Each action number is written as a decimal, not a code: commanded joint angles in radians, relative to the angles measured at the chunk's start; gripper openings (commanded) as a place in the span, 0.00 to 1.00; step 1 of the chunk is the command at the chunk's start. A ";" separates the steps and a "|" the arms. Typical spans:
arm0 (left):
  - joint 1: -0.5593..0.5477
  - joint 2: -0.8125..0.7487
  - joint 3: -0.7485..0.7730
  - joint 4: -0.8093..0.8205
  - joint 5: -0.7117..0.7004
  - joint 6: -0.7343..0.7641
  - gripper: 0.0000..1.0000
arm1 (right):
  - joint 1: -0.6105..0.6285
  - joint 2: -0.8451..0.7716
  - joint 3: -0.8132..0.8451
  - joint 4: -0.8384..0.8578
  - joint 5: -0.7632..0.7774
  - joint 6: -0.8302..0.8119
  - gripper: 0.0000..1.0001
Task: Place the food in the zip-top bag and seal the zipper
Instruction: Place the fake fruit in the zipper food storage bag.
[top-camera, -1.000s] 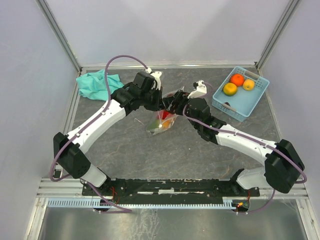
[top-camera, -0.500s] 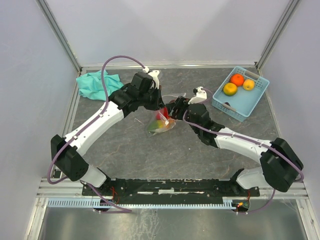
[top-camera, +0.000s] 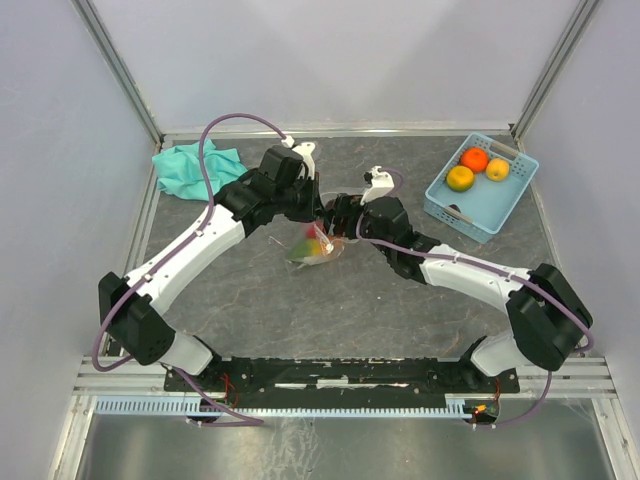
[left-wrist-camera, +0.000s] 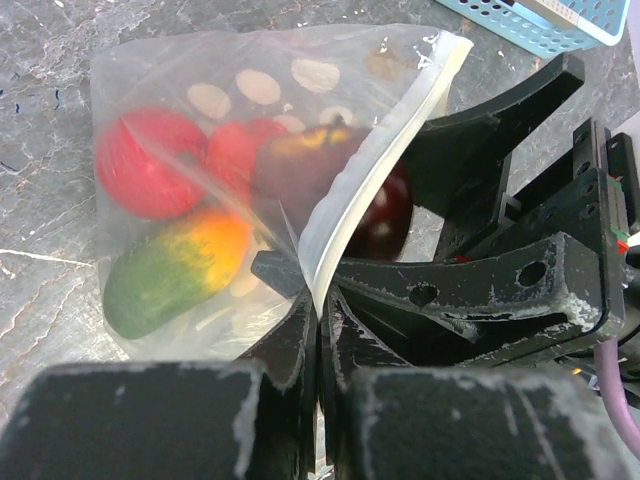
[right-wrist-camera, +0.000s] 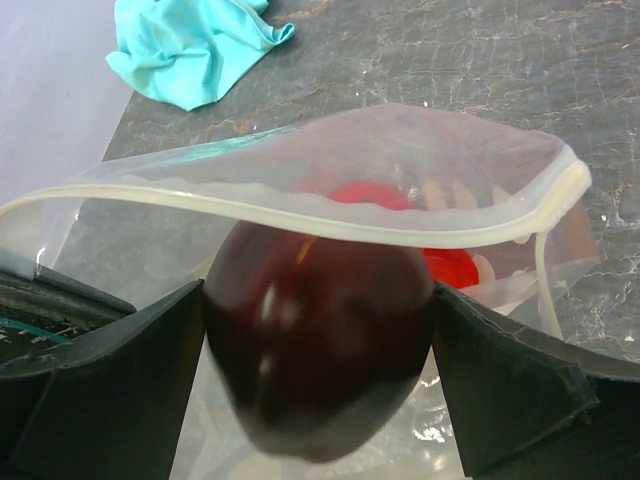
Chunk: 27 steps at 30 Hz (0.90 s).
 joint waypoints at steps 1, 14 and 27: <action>-0.002 -0.035 -0.008 0.036 -0.009 -0.005 0.03 | -0.001 -0.027 0.075 0.029 -0.084 -0.076 0.99; 0.001 -0.037 -0.013 0.039 -0.027 -0.002 0.03 | -0.072 -0.142 0.184 -0.219 -0.182 -0.166 0.99; 0.006 -0.050 -0.022 0.031 -0.042 0.007 0.03 | -0.103 -0.144 0.290 -0.612 0.048 -0.083 0.74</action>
